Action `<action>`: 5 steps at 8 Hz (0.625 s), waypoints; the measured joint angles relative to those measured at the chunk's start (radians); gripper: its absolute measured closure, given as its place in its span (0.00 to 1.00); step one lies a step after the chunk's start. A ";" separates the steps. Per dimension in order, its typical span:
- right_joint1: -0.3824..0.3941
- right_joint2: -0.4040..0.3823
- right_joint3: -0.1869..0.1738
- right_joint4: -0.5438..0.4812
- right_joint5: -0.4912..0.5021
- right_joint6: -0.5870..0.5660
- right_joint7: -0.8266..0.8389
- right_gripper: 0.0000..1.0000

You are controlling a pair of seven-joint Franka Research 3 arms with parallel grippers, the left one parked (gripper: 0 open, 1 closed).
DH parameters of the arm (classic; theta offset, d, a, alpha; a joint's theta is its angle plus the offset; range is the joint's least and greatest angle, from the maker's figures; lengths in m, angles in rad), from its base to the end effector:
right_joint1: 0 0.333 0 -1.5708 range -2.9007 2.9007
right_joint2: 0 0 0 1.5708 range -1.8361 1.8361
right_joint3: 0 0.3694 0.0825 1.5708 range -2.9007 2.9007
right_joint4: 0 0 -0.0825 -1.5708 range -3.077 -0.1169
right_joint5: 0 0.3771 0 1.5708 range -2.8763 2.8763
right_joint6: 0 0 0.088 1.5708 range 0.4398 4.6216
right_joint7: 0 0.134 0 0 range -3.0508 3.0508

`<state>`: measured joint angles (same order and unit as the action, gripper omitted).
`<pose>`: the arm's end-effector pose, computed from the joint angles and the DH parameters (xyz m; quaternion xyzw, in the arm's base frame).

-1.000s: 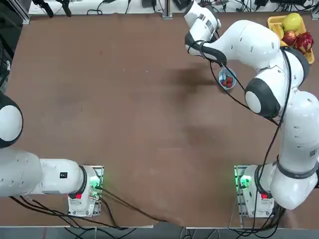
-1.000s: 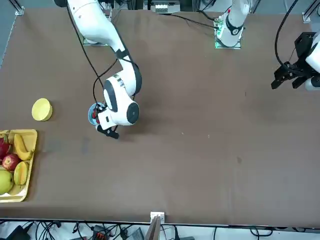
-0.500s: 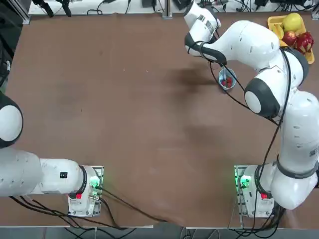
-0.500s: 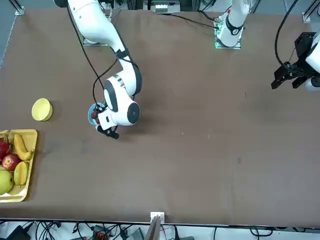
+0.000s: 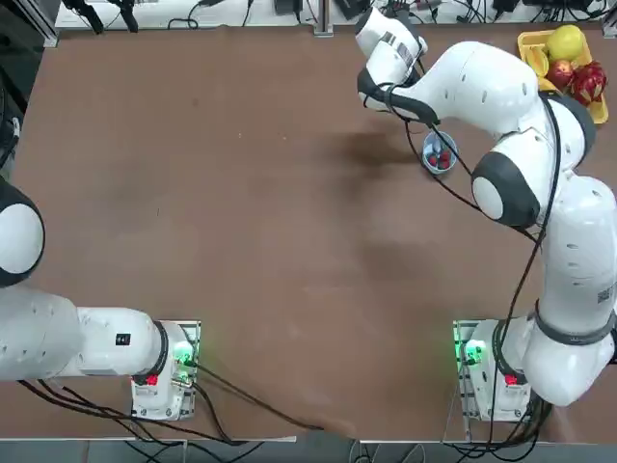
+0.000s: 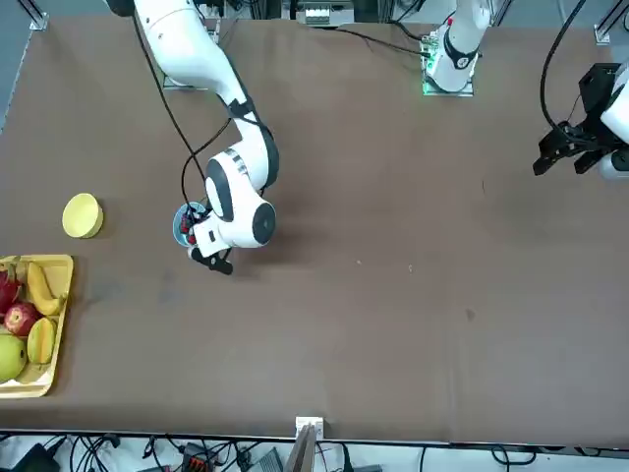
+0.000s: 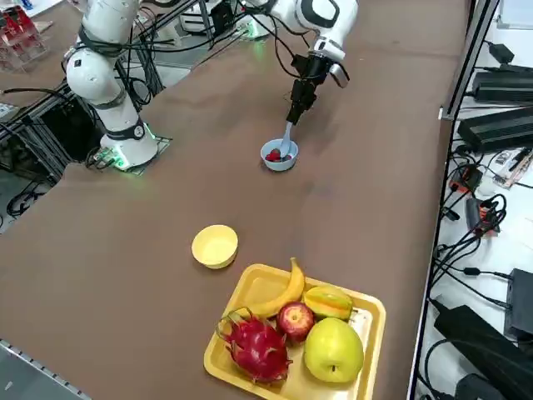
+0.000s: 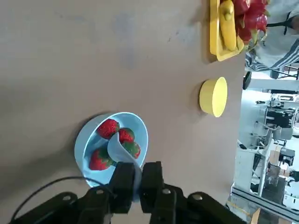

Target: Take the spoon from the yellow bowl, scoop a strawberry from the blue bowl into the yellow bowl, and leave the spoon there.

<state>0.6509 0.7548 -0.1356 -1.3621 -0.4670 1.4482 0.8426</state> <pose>0.6092 0.2933 0.2830 0.9035 -0.0986 -0.0720 0.4109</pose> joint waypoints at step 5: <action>0.003 0.019 0.000 -0.002 -0.010 -0.022 0.000 0.88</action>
<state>0.6542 0.7742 -0.1356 -1.3637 -0.4767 1.4264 0.8426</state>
